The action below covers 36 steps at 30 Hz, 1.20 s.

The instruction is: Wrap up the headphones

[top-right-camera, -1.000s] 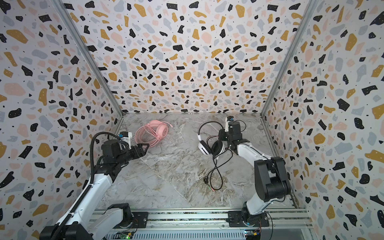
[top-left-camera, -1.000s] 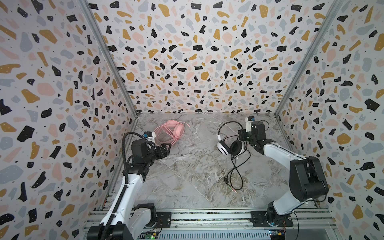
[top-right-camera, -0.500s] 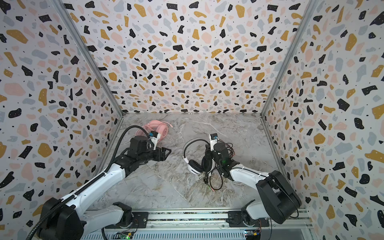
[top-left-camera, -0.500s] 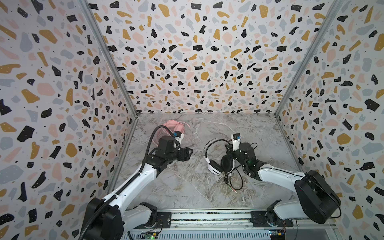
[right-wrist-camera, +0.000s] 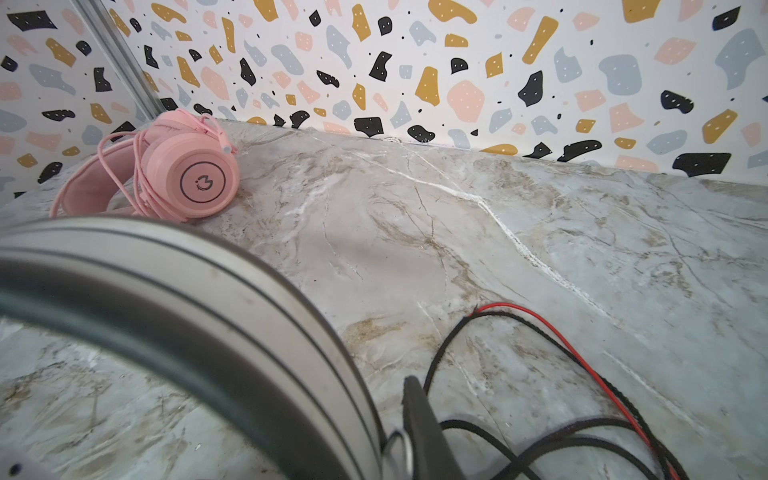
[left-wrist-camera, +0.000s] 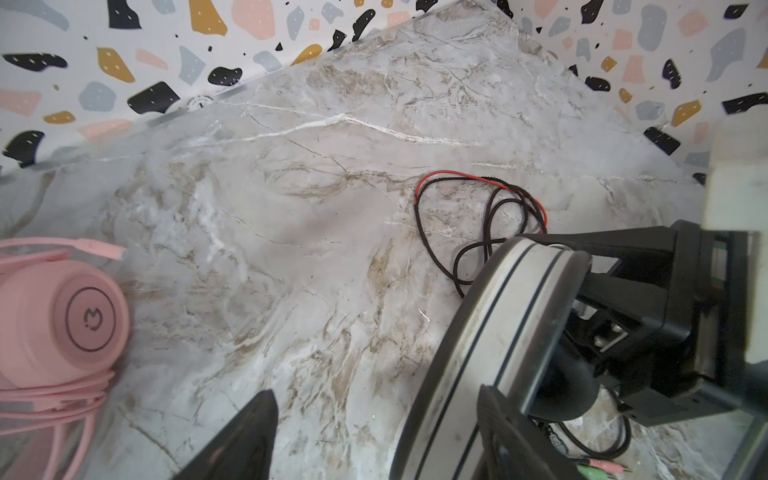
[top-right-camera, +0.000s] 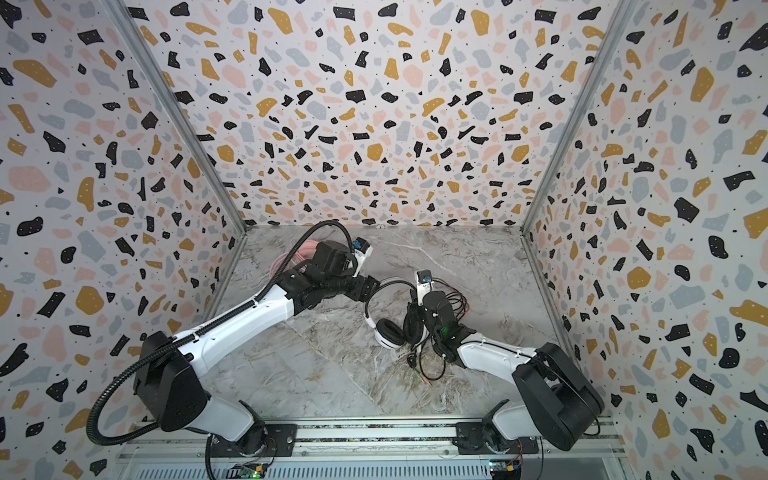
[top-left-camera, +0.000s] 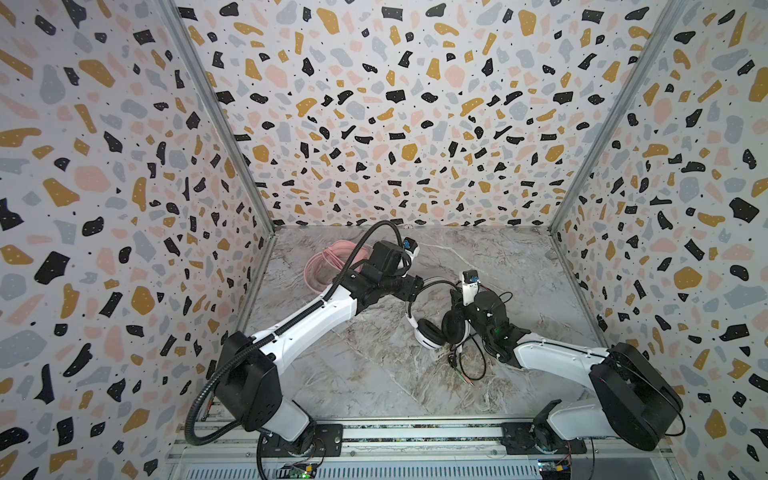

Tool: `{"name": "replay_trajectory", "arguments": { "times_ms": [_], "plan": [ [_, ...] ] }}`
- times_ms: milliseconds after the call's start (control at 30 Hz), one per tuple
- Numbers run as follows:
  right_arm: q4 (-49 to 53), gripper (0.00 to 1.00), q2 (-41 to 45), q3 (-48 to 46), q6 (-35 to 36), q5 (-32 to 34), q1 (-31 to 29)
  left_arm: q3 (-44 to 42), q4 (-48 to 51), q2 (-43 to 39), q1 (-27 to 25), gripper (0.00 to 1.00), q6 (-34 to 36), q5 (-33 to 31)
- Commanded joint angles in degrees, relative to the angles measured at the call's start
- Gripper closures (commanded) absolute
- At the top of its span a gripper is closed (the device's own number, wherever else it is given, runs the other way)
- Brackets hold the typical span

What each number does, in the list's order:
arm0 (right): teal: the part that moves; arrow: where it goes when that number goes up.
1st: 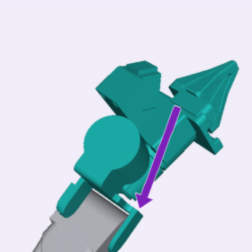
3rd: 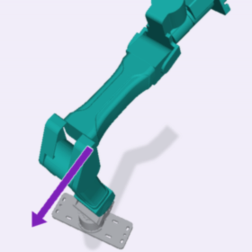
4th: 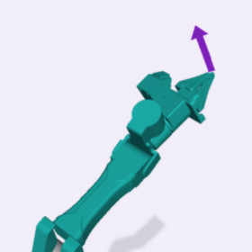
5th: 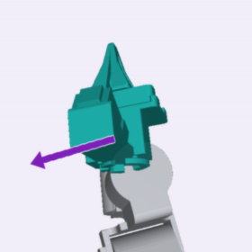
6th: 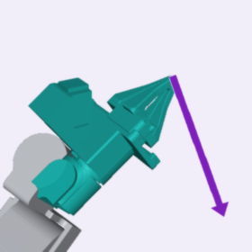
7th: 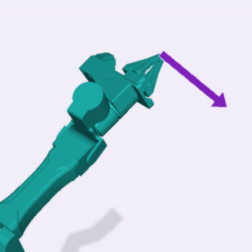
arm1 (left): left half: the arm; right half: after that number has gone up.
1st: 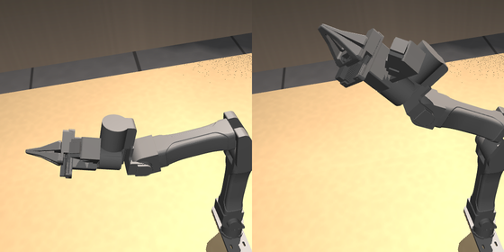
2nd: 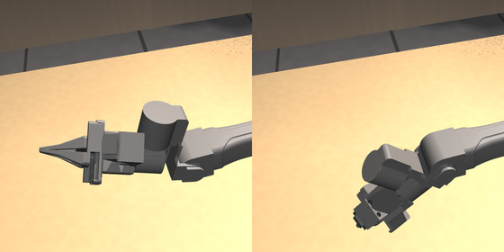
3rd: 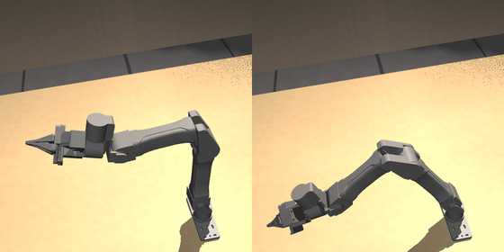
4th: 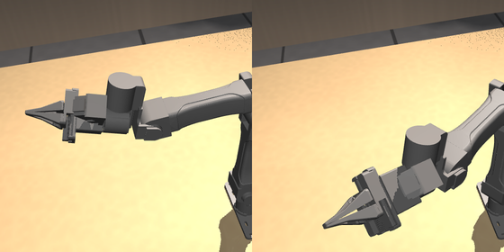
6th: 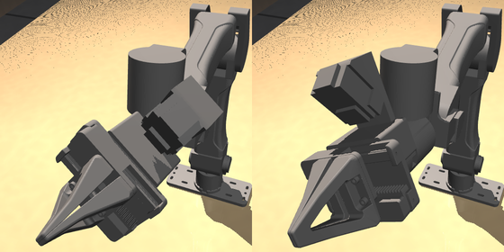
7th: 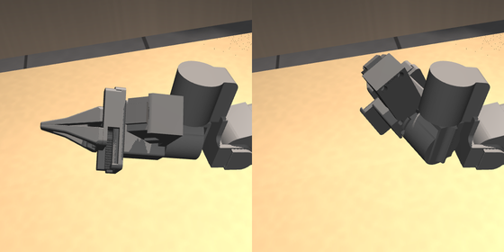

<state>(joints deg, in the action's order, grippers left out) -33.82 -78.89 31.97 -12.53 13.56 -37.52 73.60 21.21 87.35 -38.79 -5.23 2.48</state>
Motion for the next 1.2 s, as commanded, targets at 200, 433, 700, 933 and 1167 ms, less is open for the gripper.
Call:
{"name": "replay_trajectory", "arguments": {
  "times_ms": [200, 433, 700, 933, 1167],
  "plan": [
    [-1.81, 0.88, 2.98, 1.63, -0.2, -0.51, -1.32, 3.75, 4.59, 2.72, -5.2, 0.24, 7.05, -2.98],
    [-0.71, 0.87, 1.59, 2.49, 0.37, 0.06, -1.33, 4.86, 4.3, 1.92, -5.69, 0.25, 5.98, -1.3],
    [-3.17, 0.87, 2.34, 0.99, -0.52, -1.52, -1.39, -3.83, -3.12, -7.08, -5.72, 0.26, 3.97, 2.26],
    [-3.18, 0.87, 3.03, 0.82, -0.64, -1.96, -1.38, -4.23, 1.01, -6.01, -6.01, 0.29, 6.76, 1.52],
    [-3.72, 0.87, 3.72, 0.39, -0.58, -2.4, -1.59, 1.66, 5.8, -0.13, -6.65, 0.33, 9.4, -9.18]
  ]
}}
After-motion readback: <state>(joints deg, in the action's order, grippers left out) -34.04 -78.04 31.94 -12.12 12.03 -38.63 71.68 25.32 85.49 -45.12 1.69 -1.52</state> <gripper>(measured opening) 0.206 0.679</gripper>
